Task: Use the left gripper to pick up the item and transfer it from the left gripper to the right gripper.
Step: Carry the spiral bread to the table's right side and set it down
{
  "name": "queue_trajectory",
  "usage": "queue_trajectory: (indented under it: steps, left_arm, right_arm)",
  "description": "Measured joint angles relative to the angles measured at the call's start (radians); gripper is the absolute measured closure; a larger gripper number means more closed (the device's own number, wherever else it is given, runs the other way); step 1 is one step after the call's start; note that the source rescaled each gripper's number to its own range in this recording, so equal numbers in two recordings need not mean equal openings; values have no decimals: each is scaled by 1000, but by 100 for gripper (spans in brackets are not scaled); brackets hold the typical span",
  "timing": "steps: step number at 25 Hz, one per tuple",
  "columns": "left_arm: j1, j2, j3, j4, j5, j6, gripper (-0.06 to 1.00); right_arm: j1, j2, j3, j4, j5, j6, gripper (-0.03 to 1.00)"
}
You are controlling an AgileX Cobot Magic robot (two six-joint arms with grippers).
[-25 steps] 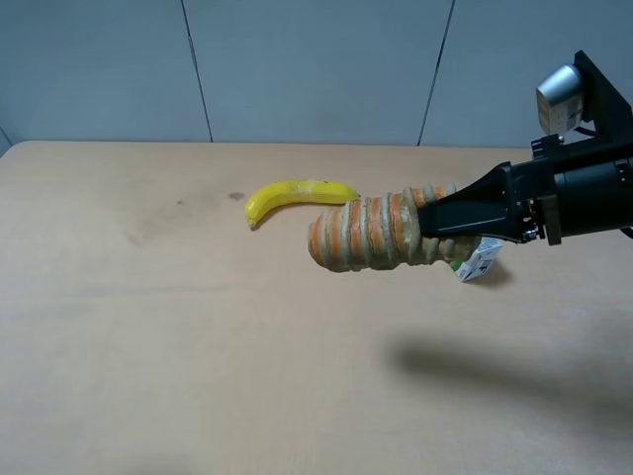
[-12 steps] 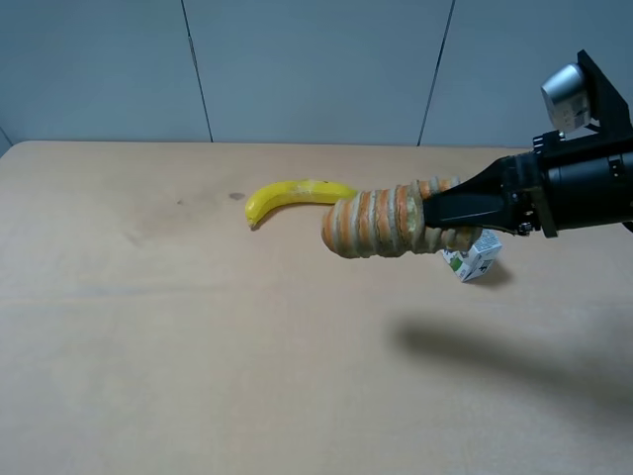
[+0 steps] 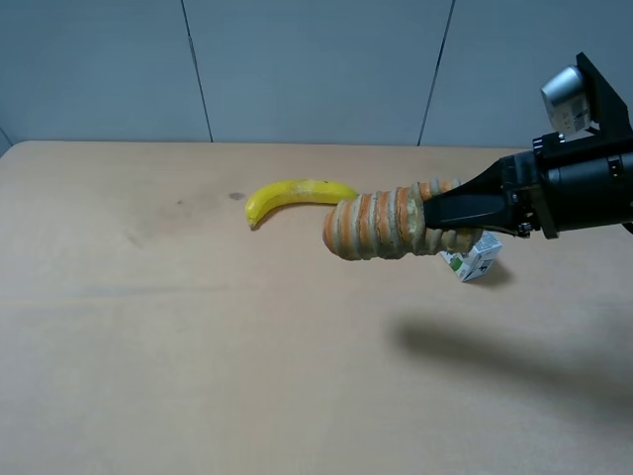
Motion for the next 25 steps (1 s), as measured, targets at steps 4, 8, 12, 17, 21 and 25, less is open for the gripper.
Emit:
queue_trajectory:
  steps: [4,8,12,17,21,25]
  left_arm:
    - [45,0,0,-1,-5,0,5]
    - [238,0,0,-1,-5,0,5]
    - [475,0,0,-2,-5,0,5]
    - [729,0,0,-2,-5,0,5]
    - [862,0,0,-2,-5,0,5]
    - [900,0,0,-2,-5,0,5]
  right_arm:
    - [0,0,0,-5,0,3,95]
    - [0,0,0,-34,-4,42,95]
    - [0,0,0,-109,-36,103,95]
    - [0,0,0,-158,-112,186,95]
    - [0,0,0,-163,-125,197,95]
    - [0,0,0,-163,-107,201,95]
